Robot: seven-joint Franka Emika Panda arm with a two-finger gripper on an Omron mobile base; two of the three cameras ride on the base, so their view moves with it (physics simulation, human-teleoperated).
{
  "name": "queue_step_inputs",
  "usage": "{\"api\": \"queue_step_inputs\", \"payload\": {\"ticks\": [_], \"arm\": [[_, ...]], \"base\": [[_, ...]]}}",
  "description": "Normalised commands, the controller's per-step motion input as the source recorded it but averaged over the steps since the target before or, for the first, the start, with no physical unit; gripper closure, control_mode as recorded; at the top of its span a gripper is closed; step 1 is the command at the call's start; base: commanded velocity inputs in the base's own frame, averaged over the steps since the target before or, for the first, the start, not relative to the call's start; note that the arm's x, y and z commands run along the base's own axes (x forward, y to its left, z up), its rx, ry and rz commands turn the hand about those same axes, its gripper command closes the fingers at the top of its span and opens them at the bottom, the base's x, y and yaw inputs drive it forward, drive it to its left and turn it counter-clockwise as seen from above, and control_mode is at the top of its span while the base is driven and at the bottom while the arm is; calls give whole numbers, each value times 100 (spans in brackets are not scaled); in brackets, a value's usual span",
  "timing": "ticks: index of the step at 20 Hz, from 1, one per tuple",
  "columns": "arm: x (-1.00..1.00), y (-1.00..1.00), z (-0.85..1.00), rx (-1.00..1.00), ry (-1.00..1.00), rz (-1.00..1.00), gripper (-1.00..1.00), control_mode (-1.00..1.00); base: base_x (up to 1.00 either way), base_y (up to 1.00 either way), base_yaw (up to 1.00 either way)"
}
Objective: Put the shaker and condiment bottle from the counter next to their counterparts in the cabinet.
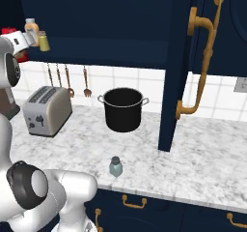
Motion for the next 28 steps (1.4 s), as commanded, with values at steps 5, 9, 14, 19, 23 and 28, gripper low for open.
{"api": "queue_step_inputs", "payload": {"ticks": [5, 9, 14, 19, 23, 28], "arm": [[25, 29, 0, 0, 0, 0, 100, -100], [36, 20, 0, 0, 0, 0, 100, -100], [29, 27, 0, 0, 0, 0, 100, -100], [22, 16, 0, 0, 0, 0, 100, -100], [21, 9, 0, 0, 0, 0, 100, -100], [31, 12, 0, 0, 0, 0, 100, -100]], "base": [[0, 0, 0], [0, 0, 0], [0, 0, 0], [0, 0, 0], [0, 0, 0], [0, 0, 0]]}}
